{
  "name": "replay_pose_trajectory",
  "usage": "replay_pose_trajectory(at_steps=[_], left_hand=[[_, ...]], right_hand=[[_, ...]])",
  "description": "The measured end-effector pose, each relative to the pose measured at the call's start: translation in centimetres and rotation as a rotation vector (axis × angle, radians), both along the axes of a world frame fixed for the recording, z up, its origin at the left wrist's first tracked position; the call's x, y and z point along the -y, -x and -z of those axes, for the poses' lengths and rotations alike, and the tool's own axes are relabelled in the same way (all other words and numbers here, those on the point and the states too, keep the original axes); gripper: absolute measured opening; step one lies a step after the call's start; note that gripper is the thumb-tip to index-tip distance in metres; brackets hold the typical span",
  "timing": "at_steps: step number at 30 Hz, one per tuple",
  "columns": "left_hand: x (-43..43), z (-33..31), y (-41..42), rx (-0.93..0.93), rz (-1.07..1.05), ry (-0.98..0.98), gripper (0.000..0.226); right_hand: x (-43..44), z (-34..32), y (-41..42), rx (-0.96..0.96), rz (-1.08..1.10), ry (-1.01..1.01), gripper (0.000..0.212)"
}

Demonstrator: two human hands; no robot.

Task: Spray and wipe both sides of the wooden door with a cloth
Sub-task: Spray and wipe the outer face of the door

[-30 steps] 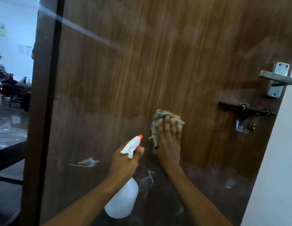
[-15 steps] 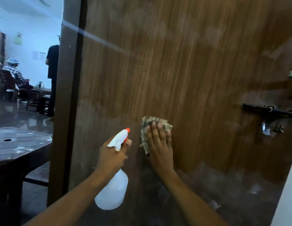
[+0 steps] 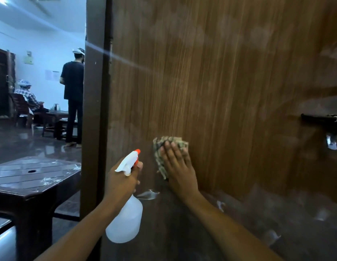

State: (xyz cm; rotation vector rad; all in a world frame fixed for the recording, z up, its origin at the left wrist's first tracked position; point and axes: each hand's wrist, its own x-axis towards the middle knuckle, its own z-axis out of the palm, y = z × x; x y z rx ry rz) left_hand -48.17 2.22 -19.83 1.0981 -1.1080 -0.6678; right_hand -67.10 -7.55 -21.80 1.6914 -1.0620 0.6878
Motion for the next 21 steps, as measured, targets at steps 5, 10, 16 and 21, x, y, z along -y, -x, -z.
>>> replay_pose_trajectory(at_steps=[5, 10, 16, 21], left_hand=[[-0.3, 0.6, -2.1, -0.011, -0.005, -0.005, 0.031], [-0.5, 0.7, -4.4, -0.001, -0.018, 0.017, 0.055], [-0.9, 0.2, -6.4, 0.025, -0.016, 0.057, 0.025], [-0.9, 1.3, -7.7, 0.034, -0.030, 0.078, 0.019]], right_hand=[[-1.2, 4.0, 3.9, -0.265, 0.012, -0.016, 0.070], [-0.9, -1.2, 0.7, -0.018, 0.053, 0.003, 0.070], [1.9, -2.8, -10.1, -0.112, 0.000, -0.070, 0.077], [-0.2, 1.3, -3.1, -0.268, -0.003, -0.047, 0.079]])
